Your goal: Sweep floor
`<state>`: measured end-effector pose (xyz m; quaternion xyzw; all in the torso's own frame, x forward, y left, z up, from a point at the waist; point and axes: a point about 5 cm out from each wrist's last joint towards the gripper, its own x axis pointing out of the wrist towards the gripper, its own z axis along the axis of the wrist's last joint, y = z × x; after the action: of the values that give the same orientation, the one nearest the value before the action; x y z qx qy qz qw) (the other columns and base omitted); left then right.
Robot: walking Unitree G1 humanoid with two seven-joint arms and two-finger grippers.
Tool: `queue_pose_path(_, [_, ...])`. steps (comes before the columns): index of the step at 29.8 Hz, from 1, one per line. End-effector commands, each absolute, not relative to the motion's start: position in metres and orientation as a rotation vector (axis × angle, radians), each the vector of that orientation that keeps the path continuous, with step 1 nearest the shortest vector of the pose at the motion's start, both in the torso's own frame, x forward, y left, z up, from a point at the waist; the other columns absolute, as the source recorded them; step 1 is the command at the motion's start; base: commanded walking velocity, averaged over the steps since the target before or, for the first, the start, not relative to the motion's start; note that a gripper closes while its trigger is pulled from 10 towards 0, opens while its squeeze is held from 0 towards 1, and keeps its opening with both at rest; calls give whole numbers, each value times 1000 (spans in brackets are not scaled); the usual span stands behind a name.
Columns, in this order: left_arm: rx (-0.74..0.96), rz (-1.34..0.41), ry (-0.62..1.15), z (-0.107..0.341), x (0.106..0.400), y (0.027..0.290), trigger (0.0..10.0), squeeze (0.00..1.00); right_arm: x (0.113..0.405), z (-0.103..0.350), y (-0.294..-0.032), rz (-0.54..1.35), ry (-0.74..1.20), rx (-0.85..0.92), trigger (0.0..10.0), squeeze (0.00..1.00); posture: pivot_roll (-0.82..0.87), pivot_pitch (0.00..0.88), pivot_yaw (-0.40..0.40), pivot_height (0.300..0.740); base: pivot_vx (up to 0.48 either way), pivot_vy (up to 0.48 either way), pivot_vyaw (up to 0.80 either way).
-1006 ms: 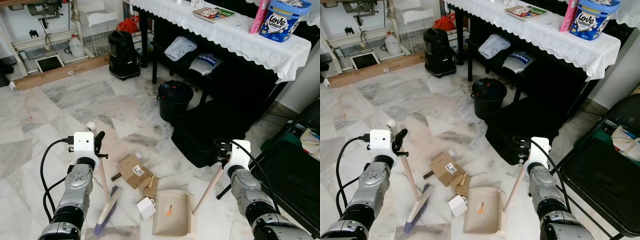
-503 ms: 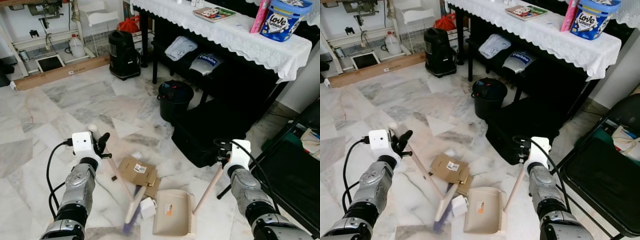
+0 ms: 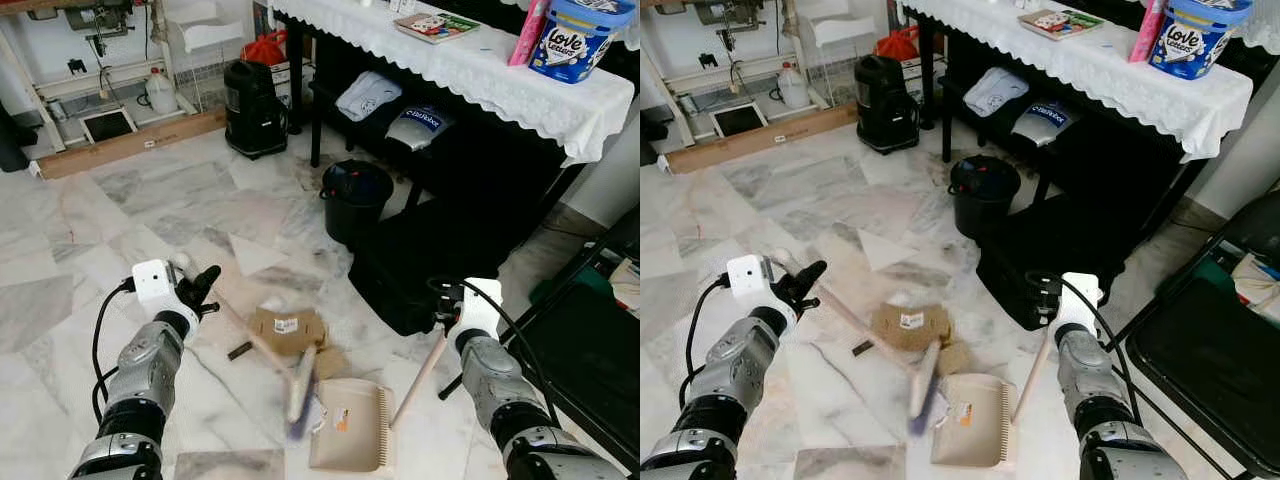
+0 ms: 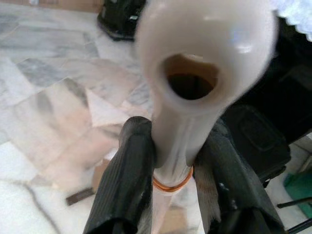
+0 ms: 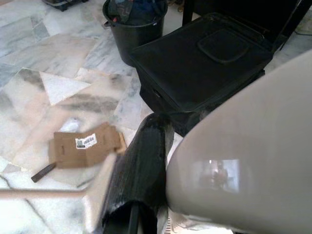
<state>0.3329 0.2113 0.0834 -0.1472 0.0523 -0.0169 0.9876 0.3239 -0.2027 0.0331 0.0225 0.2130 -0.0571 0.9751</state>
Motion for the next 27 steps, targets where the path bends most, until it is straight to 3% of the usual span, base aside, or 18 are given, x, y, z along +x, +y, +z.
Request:
queue_pose_path(1, [-233,3,52,92,332,217,10000,0,310,13,-200,-115,541,54,10000,0,70,61,-47,740,0,0,0])
queue_pose_path(11, [-125,-13,24,96,320,224,10000,0,309,11,-197,-107,548,55,10000,0,76,53,-41,740,0,0,0])
queue_pose_path(19, [-37,5,-131,128,313,228,10000,0,309,11,-196,-103,550,51,10000,0,83,48,-41,740,0,0,0])
queue_pose_path(27, [75,-46,-78,122,303,229,10000,0,307,9,-193,-95,561,49,10000,0,91,51,-44,740,0,0,0])
